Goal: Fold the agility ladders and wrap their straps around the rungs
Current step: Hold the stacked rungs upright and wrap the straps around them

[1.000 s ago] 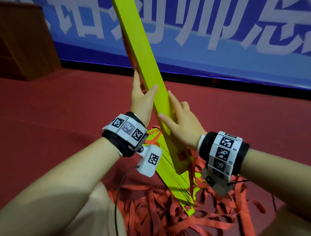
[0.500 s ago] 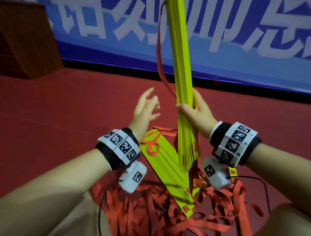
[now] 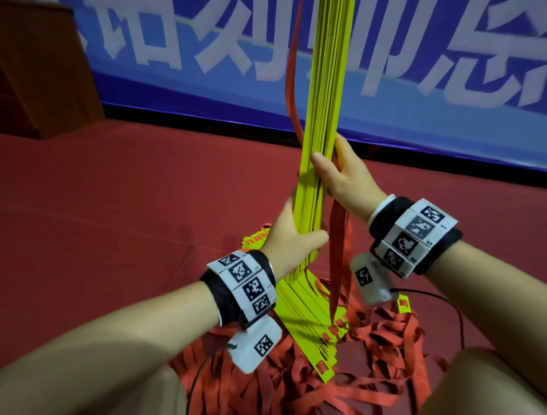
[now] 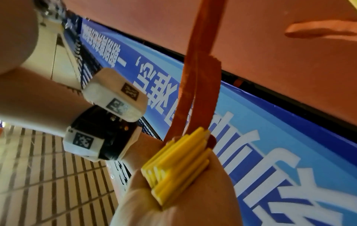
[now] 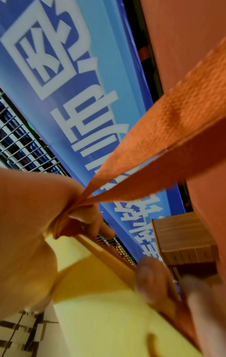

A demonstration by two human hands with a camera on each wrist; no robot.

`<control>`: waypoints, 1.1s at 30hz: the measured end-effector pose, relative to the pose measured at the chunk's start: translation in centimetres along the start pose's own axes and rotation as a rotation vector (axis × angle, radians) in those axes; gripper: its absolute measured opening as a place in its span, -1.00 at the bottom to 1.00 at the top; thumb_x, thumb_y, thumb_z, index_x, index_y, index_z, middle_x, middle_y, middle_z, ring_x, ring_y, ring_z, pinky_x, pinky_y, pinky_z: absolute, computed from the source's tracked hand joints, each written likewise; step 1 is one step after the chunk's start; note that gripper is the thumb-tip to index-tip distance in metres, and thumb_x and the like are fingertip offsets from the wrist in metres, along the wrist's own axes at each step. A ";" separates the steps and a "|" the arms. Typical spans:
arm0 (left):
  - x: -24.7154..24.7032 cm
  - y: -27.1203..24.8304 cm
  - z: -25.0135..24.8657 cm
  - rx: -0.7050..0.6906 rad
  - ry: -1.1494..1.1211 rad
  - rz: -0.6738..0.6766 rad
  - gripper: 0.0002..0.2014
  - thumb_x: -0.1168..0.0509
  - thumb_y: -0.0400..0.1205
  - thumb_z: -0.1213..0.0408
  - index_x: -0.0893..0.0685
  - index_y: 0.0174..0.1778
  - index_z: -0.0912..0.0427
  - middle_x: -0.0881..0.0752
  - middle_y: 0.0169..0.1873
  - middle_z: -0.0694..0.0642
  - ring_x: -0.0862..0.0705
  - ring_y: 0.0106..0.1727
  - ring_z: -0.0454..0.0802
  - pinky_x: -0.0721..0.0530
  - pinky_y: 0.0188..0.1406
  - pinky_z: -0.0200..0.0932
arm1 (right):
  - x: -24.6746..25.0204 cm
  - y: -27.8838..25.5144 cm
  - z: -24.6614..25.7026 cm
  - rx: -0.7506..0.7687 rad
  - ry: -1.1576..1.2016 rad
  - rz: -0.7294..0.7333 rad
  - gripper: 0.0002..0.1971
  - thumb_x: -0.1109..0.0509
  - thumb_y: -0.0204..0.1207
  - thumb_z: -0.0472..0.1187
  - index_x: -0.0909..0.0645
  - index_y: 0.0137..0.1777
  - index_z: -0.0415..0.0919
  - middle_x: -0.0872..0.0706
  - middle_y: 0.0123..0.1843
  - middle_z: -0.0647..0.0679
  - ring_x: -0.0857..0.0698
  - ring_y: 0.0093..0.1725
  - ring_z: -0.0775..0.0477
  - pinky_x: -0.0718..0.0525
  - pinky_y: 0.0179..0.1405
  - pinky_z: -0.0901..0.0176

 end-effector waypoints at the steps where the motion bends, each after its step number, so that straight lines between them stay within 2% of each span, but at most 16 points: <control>1: 0.3 0.1 0.1 -0.021 0.037 -0.021 -0.16 -0.36 0.34 0.48 -0.32 0.57 -0.01 -0.66 -0.21 -0.09 -0.62 -0.38 -0.19 -0.63 -0.30 -0.20 | 0.5 0.0 0.0 0.019 -0.094 0.004 -0.39 -0.27 0.47 0.25 -0.41 0.43 -0.07 -0.71 -0.12 0.08 -0.71 -0.21 0.17 -0.64 -0.20 0.23; 3: 1.4 0.5 0.0 -0.065 0.094 -0.069 -0.05 -0.34 0.35 0.43 -0.16 0.66 -0.13 -0.66 -0.06 -0.18 -0.62 -0.30 -0.18 -0.65 -0.30 -0.23 | 1.3 -0.3 0.1 0.069 -0.290 0.014 -0.38 -0.29 0.54 0.21 -0.42 0.49 -0.14 -0.73 -0.12 -0.04 -0.66 -0.27 0.11 -0.63 -0.15 0.19; 5: 2.8 1.1 -0.1 -0.099 0.151 -0.105 -0.01 -0.30 0.31 0.35 -0.08 0.67 -0.24 -0.67 -0.14 -0.18 -0.60 -0.30 -0.08 -0.65 -0.32 -0.09 | 1.5 -0.7 -0.1 0.043 -0.333 0.062 -0.42 -0.37 0.60 0.03 -0.38 0.55 -0.17 -0.70 0.10 0.05 -0.72 -0.08 0.09 -0.56 -0.02 0.44; 6: 3.4 1.4 -0.1 -0.106 0.175 -0.108 -0.02 -0.28 0.32 0.34 -0.09 0.66 -0.31 -0.66 -0.22 -0.13 -0.56 -0.34 -0.05 -0.62 -0.38 -0.07 | 1.1 -0.7 -0.5 -0.002 -0.305 0.113 -0.41 -0.39 0.60 -0.06 -0.34 0.58 -0.16 -0.70 0.13 0.06 -0.75 -0.08 0.11 -0.52 -0.06 0.57; 8: 4.1 1.6 0.0 -0.108 0.216 -0.100 -0.04 -0.29 0.35 0.33 -0.11 0.61 -0.45 -0.65 -0.28 -0.06 -0.52 -0.36 0.00 -0.59 -0.41 0.01 | 0.3 -0.6 -1.2 -0.069 -0.242 0.181 -0.37 -0.43 0.58 -0.19 -0.30 0.61 -0.14 -0.75 -0.01 0.06 -0.76 -0.22 0.27 -0.49 -0.23 0.63; 11: 4.6 1.7 -0.1 -0.115 0.289 -0.108 -0.06 -0.30 0.36 0.30 -0.13 0.53 -0.62 -0.68 -0.25 0.29 -0.54 -0.34 0.07 -0.67 -0.33 0.20 | 1.1 -0.1 -2.0 -0.116 -0.221 0.131 -0.39 -0.42 0.56 -0.29 -0.35 0.59 -0.10 -0.58 -0.09 0.30 -0.61 -0.30 0.56 -0.45 -0.39 0.67; 13: 5.2 1.9 -0.3 -0.123 0.329 -0.122 -0.07 -0.30 0.37 0.30 -0.13 0.49 -0.67 -0.64 -0.25 0.38 -0.51 -0.40 0.07 -0.65 -0.38 0.20 | 2.1 -0.2 -2.5 -0.144 -0.225 0.093 -0.41 -0.40 0.58 -0.31 -0.35 0.59 -0.07 -0.49 -0.14 0.35 -0.53 -0.44 0.61 -0.44 -0.42 0.67; 17: 6.2 2.6 -0.2 -0.160 0.370 -0.134 -0.07 -0.36 0.49 0.41 -0.12 0.52 -0.62 -0.64 -0.24 0.03 -0.48 -0.41 0.00 -0.63 -0.38 0.13 | 3.4 -0.9 -2.8 -0.183 -0.231 0.000 -0.58 -0.25 0.69 -0.19 -0.38 0.53 -0.07 -0.61 -0.13 0.07 -0.54 -0.50 0.44 -0.44 -0.44 0.57; 19: 6.3 2.8 0.1 -0.161 0.379 -0.150 -0.07 -0.38 0.52 0.41 -0.10 0.53 -0.60 -0.64 -0.19 -0.25 -0.56 -0.34 0.07 -0.69 -0.24 0.12 | 3.5 -1.2 -2.5 -0.217 -0.113 -0.049 -0.82 -0.10 0.75 -0.13 -0.54 0.17 -0.08 -0.57 -0.31 -0.05 -0.46 -0.62 0.27 -0.42 -0.55 0.37; 20: 6.2 2.8 0.1 -0.161 0.388 -0.160 -0.07 -0.40 0.52 0.39 -0.09 0.54 -0.59 -0.62 -0.19 -0.35 -0.62 -0.29 0.13 -0.71 -0.17 0.11 | 3.4 -1.2 -2.2 -0.227 -0.077 -0.077 -0.76 -0.06 0.77 -0.15 -0.54 -0.03 -0.14 -0.54 -0.36 -0.07 -0.42 -0.64 0.25 -0.38 -0.56 0.30; 21: 6.1 2.9 0.1 -0.162 0.402 -0.173 -0.08 -0.40 0.51 0.34 -0.08 0.55 -0.58 -0.60 -0.18 -0.41 -0.68 -0.23 0.17 -0.73 -0.12 0.12 | 3.3 -1.2 -2.1 -0.229 -0.067 -0.084 -0.72 -0.05 0.76 -0.20 -0.55 -0.10 -0.22 -0.52 -0.39 -0.07 -0.40 -0.64 0.22 -0.36 -0.56 0.29; 23: 6.0 3.0 -0.1 -0.158 0.444 -0.196 -0.09 -0.39 0.45 0.18 -0.04 0.53 -0.61 -0.64 -0.11 -0.37 -0.73 -0.12 0.15 -0.75 -0.03 0.13 | 3.0 -1.3 -1.7 -0.202 -0.063 -0.076 -0.74 -0.07 0.71 -0.35 -0.63 0.03 -0.31 -0.51 -0.39 -0.06 -0.40 -0.59 0.21 -0.36 -0.53 0.33; 25: 6.1 3.3 0.0 -0.146 0.492 -0.211 -0.09 -0.36 0.40 0.06 0.02 0.48 -0.70 -0.74 0.04 -0.08 -0.74 -0.07 0.14 -0.73 0.01 0.16 | 2.6 -1.5 -0.7 -0.124 -0.115 -0.080 -0.70 -0.10 0.66 -0.44 -0.65 0.16 -0.28 -0.57 -0.31 -0.08 -0.42 -0.51 0.21 -0.40 -0.42 0.30; 27: 6.3 3.5 0.1 -0.138 0.551 -0.228 -0.10 -0.35 0.39 -0.02 0.07 0.45 -0.75 -0.74 0.13 0.10 -0.75 -0.03 0.14 -0.73 0.02 0.16 | 2.3 -1.8 0.3 -0.037 -0.184 -0.096 -0.59 -0.12 0.65 -0.46 -0.54 0.43 -0.21 -0.64 -0.20 -0.04 -0.51 -0.37 0.22 -0.48 -0.27 0.35; 30: 6.0 3.4 -0.2 -0.144 0.631 -0.259 -0.09 -0.41 0.44 -0.08 0.07 0.51 -0.66 -0.71 0.21 0.11 -0.73 0.06 0.16 -0.71 0.06 0.11 | 1.8 -2.0 1.3 0.004 -0.238 -0.153 -0.47 -0.12 0.67 -0.45 -0.21 0.64 -0.25 -0.66 -0.06 -0.05 -0.60 -0.08 0.04 -0.49 -0.02 0.28; 33: 5.2 3.2 -0.4 -0.176 0.659 -0.296 -0.10 -0.47 0.52 -0.01 0.00 0.62 -0.46 -0.65 0.34 0.10 -0.66 0.27 0.14 -0.65 0.18 -0.03 | 1.9 -1.5 0.8 -0.101 -0.177 -0.204 -0.48 -0.08 0.70 -0.40 -0.16 0.66 -0.27 -0.66 -0.03 -0.07 -0.56 -0.08 -0.03 -0.46 -0.07 0.22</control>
Point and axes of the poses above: each hand's wrist, its own y-axis towards the middle knuckle, its own x-axis out of the back of the hand, z = x × y, the point moved 5 cm from there along y, towards the middle knuckle
